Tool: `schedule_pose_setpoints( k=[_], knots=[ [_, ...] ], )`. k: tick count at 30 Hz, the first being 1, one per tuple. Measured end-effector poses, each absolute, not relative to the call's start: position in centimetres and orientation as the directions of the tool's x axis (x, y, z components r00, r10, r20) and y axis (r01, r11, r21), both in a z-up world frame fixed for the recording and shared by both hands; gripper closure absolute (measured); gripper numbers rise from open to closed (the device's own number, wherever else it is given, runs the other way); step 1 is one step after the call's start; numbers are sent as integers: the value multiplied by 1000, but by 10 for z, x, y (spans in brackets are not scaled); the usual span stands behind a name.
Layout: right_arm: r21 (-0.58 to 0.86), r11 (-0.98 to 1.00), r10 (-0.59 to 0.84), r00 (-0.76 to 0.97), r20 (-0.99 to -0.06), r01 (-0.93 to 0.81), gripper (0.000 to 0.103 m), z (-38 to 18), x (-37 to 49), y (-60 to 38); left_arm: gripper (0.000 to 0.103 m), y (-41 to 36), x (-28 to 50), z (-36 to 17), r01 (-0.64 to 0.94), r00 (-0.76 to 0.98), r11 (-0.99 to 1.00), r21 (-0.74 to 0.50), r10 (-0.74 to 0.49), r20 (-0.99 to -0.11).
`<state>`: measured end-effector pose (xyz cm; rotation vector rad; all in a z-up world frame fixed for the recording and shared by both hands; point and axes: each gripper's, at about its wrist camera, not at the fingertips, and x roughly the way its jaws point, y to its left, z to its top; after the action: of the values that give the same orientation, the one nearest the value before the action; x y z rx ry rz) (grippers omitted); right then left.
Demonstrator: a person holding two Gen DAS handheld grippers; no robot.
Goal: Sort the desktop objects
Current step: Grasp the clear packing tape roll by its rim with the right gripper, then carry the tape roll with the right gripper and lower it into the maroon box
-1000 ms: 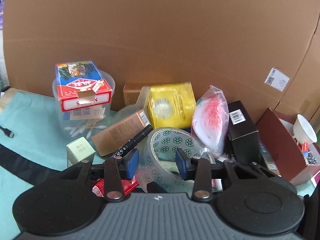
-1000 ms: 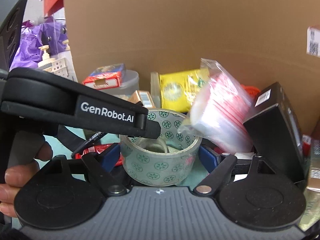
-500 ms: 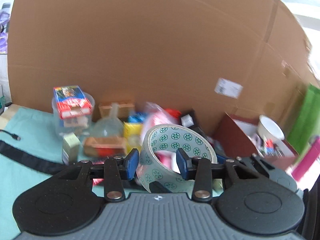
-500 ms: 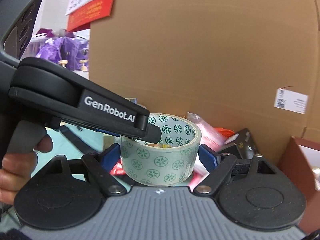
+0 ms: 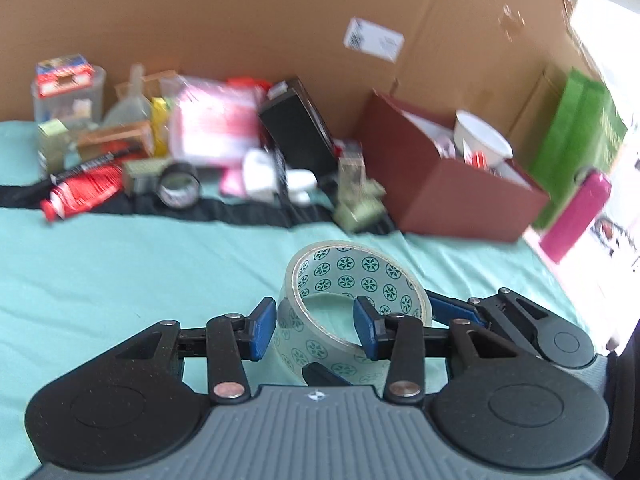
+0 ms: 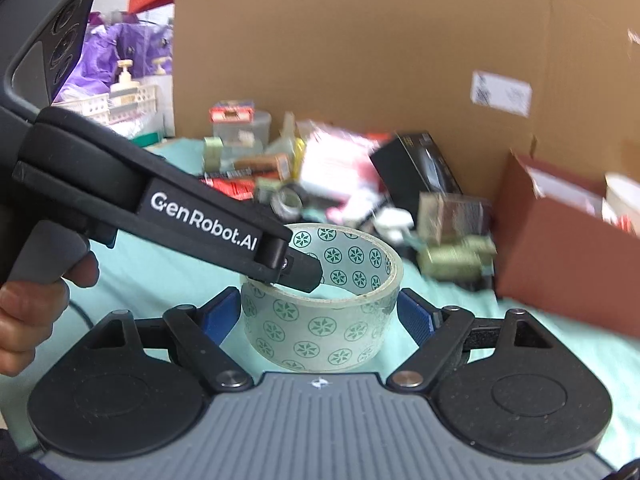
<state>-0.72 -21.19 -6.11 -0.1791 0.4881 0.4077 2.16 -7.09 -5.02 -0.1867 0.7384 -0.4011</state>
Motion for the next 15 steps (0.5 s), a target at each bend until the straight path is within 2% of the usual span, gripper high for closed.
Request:
schedule_pose_setpoints(
  k=[2, 4, 9, 15],
  knots=[
    [-37, 912, 333, 791, -513, -408, 20, -65, -7, -218, 59, -75, 22, -54, 286, 658, 910, -301, -415, -628],
    [-27, 913, 338, 791, -510, -407, 20, -69, -9, -222, 56, -77, 24, -56, 282, 654, 914, -291, -405, -639],
    [-29, 905, 352, 786, -508, -424, 18, -68, -7, -220, 56, -77, 28, -58, 271, 639, 916, -295, -401, -656],
    [2, 909, 359, 783, -508, -416, 19, -67, -3, -226, 65, -85, 29, -53, 298, 643, 921, -250, -387, -660]
  ],
)
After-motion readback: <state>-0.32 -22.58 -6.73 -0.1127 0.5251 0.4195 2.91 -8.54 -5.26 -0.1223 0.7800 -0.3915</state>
